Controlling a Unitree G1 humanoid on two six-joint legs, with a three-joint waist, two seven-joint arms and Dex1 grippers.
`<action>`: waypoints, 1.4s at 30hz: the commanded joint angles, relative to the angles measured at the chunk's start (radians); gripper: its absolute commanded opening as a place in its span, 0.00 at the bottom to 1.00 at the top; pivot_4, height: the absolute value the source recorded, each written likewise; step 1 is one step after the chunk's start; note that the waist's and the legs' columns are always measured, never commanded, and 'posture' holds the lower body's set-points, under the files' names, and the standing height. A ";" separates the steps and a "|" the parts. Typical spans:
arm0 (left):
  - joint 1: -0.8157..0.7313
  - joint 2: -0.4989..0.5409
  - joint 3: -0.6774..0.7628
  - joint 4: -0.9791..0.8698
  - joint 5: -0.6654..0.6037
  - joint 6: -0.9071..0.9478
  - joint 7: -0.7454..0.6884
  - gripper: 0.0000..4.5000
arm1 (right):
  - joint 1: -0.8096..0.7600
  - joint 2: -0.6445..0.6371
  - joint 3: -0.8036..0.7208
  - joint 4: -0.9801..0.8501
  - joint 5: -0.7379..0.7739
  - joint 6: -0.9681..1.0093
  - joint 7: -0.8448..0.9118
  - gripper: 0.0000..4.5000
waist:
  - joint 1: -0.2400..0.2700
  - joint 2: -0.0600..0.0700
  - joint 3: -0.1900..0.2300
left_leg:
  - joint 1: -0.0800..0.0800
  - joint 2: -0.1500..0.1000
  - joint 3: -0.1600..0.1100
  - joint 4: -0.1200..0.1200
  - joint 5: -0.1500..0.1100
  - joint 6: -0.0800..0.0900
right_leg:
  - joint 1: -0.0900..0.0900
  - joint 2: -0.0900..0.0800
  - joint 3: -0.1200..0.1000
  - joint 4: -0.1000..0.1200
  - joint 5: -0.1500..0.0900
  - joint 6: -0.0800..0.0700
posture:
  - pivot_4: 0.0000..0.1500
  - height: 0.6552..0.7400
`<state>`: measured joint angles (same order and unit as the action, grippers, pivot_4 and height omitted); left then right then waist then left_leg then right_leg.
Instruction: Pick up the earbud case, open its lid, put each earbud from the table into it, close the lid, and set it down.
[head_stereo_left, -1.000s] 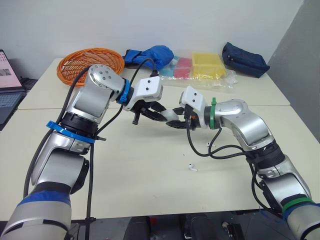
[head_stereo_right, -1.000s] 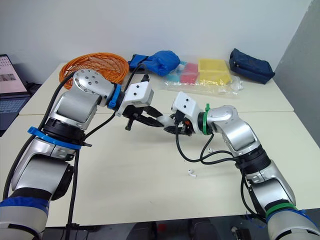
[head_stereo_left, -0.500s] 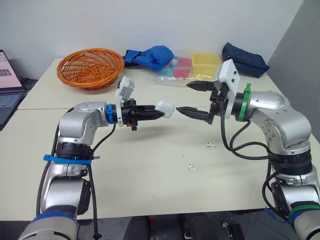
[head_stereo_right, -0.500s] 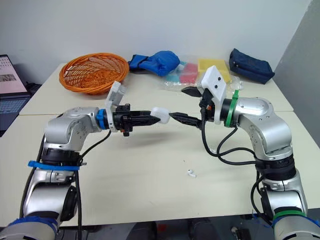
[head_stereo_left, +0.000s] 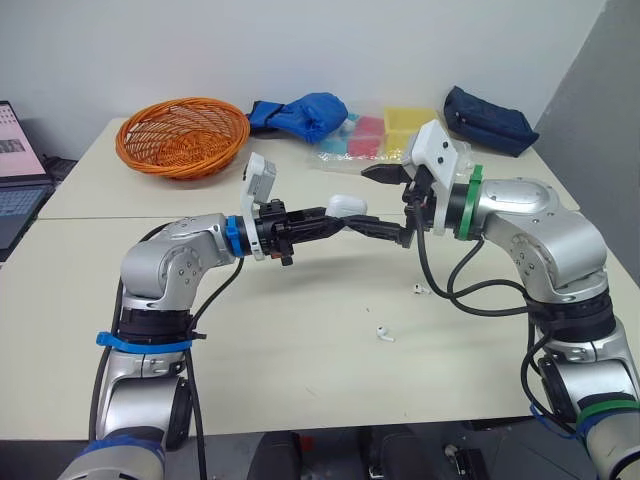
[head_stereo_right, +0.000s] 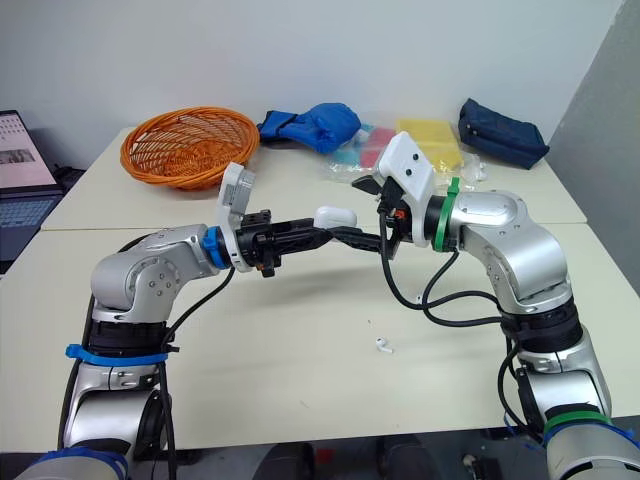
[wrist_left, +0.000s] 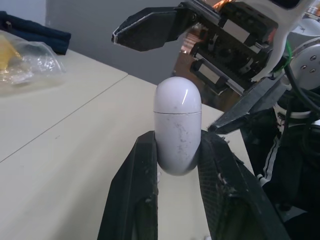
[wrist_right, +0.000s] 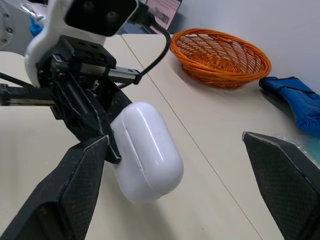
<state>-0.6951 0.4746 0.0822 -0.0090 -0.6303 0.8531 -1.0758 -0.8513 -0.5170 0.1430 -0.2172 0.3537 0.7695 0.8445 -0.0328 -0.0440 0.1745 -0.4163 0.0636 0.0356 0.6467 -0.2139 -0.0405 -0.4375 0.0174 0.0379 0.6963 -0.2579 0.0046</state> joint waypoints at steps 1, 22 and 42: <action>0.003 0.009 0.005 -0.057 -0.044 0.008 0.005 0.16 | -0.034 -0.003 -0.018 0.012 -0.006 -0.021 -0.015 0.99 | 0.000 0.000 0.000 | 0.000 0.000 0.000 0.000 0.000 0.000 | 0.000 0.000 0.000 0.000 0.000 0.000 | 1.00 1.00; -0.003 0.026 -0.017 -0.041 -0.050 -0.028 -0.002 0.16 | -0.084 -0.046 -0.081 0.028 0.070 0.056 0.010 0.99 | 0.000 0.000 0.000 | 0.000 0.000 0.000 0.000 0.000 0.000 | 0.000 0.000 0.000 -0.001 0.000 0.000 | 1.00 1.00; 0.101 0.033 0.039 -0.110 0.001 -0.226 0.123 0.16 | 0.490 -0.097 -0.038 -0.265 0.183 0.119 -0.098 0.99 | 0.001 -0.001 -0.001 | -0.001 0.000 -0.001 -0.002 0.000 0.000 | 0.003 0.000 -0.001 -0.008 0.000 0.001 | 1.00 1.00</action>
<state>-0.5927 0.5061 0.1113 -0.0711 -0.6129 0.6419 -0.9627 -0.4050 -0.6357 0.0677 -0.4466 0.5694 0.9500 0.7781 -0.0317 -0.0455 0.1736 -0.4169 0.0642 0.0340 0.6443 -0.2141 -0.0402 -0.4332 0.0171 0.0350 0.6868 -0.2577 0.0058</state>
